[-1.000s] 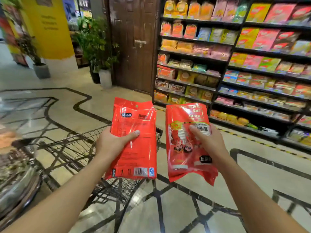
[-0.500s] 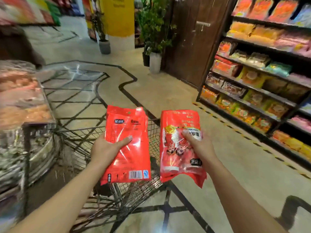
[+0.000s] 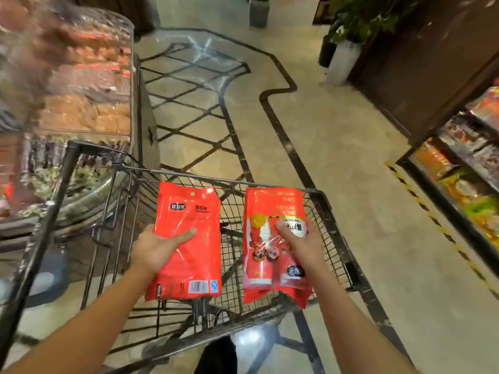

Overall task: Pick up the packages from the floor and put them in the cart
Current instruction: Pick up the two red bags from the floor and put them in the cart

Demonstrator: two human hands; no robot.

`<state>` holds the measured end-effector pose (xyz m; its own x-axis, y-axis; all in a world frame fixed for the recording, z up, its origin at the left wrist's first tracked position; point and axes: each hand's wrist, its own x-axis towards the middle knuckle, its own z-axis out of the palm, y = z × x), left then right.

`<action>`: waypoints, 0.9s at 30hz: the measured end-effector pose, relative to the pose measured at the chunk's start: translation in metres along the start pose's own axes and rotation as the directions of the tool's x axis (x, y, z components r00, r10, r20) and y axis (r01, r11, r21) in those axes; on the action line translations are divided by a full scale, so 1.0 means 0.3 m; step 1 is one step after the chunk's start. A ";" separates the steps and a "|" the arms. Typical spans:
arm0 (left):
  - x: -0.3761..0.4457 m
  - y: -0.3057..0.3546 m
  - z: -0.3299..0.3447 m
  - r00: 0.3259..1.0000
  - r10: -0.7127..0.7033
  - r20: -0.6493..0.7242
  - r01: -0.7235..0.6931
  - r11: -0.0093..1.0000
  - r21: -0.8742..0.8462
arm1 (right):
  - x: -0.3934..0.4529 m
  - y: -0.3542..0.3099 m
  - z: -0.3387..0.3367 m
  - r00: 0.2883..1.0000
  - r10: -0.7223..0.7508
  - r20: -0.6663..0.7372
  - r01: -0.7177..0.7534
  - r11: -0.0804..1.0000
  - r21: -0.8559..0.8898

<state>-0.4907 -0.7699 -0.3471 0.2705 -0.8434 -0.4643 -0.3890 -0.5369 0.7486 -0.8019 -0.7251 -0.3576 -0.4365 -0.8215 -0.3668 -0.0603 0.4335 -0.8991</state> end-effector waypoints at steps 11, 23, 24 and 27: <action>0.448 -0.338 0.368 0.959 -0.272 -0.079 0.262 0.957 -0.122 | 0.441 0.307 0.291 0.986 0.127 0.106 -0.096 0.961 -0.261; 0.667 -0.542 0.784 0.941 -0.234 -0.244 0.266 0.958 0.109 | 0.783 0.867 0.430 0.960 0.269 0.083 -0.224 0.910 -0.349; 0.672 -0.558 0.807 0.937 -0.224 -0.267 0.257 0.962 0.094 | 0.789 0.901 0.438 0.961 0.265 0.086 -0.220 0.911 -0.349; 0.667 -0.615 0.851 0.941 -0.117 -0.319 0.167 0.977 0.134 | 0.774 0.962 0.453 0.957 0.274 0.096 -0.220 0.899 -0.378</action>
<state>-0.5898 -0.8452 -0.6988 0.5804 -0.7237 -0.3733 -0.4529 -0.6679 0.5906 -0.7987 -0.8411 -0.7349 -0.3482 -0.7029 -0.6202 -0.2979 0.7103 -0.6377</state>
